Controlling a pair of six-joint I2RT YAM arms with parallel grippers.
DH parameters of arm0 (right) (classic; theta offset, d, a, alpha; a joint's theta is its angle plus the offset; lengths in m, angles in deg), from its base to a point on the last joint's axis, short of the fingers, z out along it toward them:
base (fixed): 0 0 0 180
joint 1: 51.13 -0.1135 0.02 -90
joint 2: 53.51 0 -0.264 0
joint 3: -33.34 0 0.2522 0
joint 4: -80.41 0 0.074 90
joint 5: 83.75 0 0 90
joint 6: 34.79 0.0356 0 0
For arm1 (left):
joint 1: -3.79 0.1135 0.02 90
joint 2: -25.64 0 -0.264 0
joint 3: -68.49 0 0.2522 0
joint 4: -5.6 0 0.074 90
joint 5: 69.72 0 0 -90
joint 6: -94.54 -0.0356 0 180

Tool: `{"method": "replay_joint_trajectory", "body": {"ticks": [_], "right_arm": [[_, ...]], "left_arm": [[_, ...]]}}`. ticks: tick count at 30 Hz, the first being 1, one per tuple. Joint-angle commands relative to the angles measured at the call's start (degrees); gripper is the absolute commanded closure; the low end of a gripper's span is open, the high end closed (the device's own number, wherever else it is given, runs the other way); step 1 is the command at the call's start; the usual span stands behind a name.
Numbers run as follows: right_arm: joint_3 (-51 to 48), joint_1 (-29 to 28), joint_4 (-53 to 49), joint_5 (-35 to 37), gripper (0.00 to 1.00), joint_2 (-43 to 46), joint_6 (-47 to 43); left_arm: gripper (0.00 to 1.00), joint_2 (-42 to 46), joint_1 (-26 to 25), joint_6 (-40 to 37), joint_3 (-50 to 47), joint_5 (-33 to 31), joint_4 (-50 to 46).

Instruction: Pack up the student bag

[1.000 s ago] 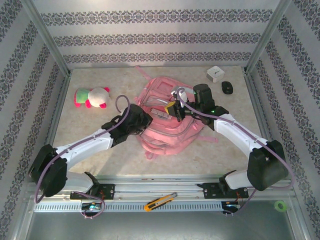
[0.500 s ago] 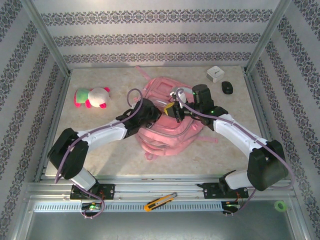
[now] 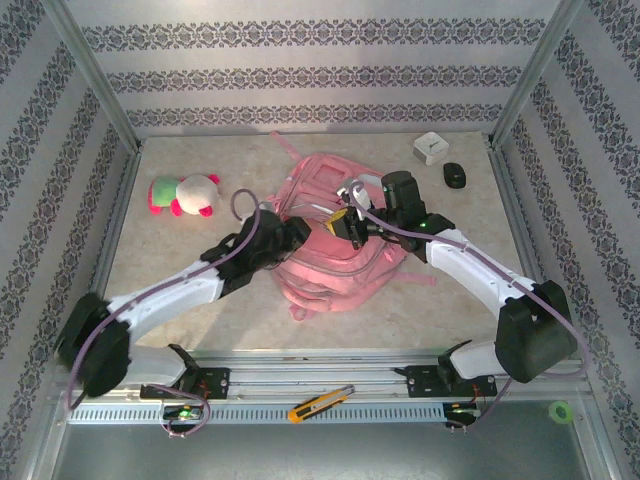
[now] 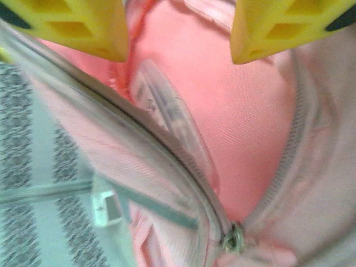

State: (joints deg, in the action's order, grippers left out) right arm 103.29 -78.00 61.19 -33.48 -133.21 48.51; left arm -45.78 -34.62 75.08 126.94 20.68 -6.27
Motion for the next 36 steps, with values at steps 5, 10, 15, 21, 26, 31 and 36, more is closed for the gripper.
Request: {"method": "replay_joint_trajectory", "body": {"ticks": [5,10,15,21,26,31,36], "right_arm": [[-1.6,-6.3,-8.2,1.7,0.64,3.1,-1.9],[-3.1,-5.7,-9.8,5.0,0.46,7.1,13.4],[-5.4,-4.3,-8.9,10.7,0.43,8.3,30.7],[-8.6,-2.5,-9.9,18.8,0.48,4.1,41.5],[-10.0,-2.3,-10.8,17.7,0.41,4.9,42.6],[-13.1,-1.6,-13.0,18.6,0.37,10.2,44.7],[-17.2,-1.3,-13.6,18.4,0.36,16.0,47.8]], "left_arm": [[0.35,12.5,10.5,-29.4,-8.5,4.2,6.1],[0.28,11.7,19.3,-61.2,-4.3,16.7,2.9],[0.25,5.9,20.6,-104.1,3.8,24.6,-12.3],[0.25,-8.5,29.7,-138.8,18.0,41.9,-37.7],[0.25,-20.8,31.4,-154.0,31.4,42.7,-51.4],[0.24,-28.4,29.3,-159.9,36.7,41.3,-50.3],[0.22,-31.4,27.1,-163.0,36.6,38.7,-44.0]]}}
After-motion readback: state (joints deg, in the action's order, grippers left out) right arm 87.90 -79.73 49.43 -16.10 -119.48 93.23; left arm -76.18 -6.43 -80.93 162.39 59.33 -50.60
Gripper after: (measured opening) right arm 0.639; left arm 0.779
